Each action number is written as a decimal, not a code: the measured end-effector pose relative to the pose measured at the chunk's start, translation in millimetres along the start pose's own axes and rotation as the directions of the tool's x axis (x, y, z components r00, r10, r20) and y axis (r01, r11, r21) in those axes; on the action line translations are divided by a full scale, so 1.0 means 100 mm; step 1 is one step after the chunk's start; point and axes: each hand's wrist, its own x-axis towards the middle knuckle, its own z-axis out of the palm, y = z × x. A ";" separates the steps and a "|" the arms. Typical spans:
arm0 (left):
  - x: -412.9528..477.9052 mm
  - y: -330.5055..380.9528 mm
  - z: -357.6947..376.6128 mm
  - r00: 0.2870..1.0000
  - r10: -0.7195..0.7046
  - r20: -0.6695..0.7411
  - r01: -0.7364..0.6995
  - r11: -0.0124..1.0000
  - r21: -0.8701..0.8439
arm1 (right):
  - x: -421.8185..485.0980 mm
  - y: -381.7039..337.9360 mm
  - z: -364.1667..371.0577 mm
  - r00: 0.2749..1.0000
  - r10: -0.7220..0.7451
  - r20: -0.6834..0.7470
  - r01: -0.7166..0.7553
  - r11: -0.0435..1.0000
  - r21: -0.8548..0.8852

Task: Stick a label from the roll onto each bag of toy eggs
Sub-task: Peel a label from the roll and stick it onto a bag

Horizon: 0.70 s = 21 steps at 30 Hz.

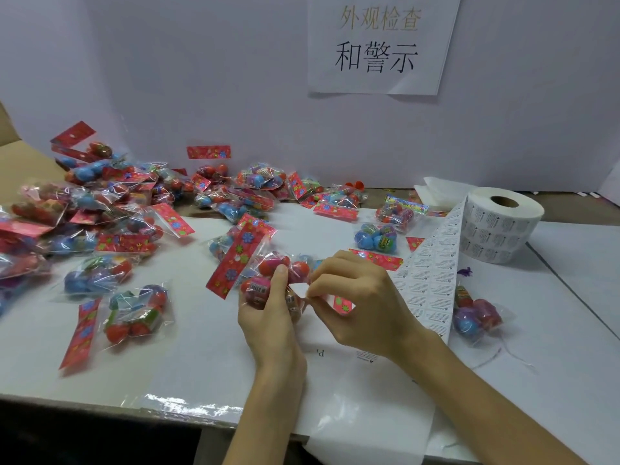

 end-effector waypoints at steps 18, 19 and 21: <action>-0.09 0.02 0.07 0.977 -0.063 0.202 0.044 0.994 0.099 | 0.08 0.09 -0.09 0.721 0.688 0.080 -0.610 0.575 0.545; -0.10 0.02 0.07 0.976 -0.060 0.209 0.039 0.994 0.106 | 0.08 0.09 -0.08 0.720 0.690 0.077 -0.614 0.580 0.536; -0.10 0.03 0.07 0.975 -0.055 0.215 0.031 0.993 0.116 | 0.07 0.08 -0.08 0.721 0.689 0.078 -0.617 0.586 0.526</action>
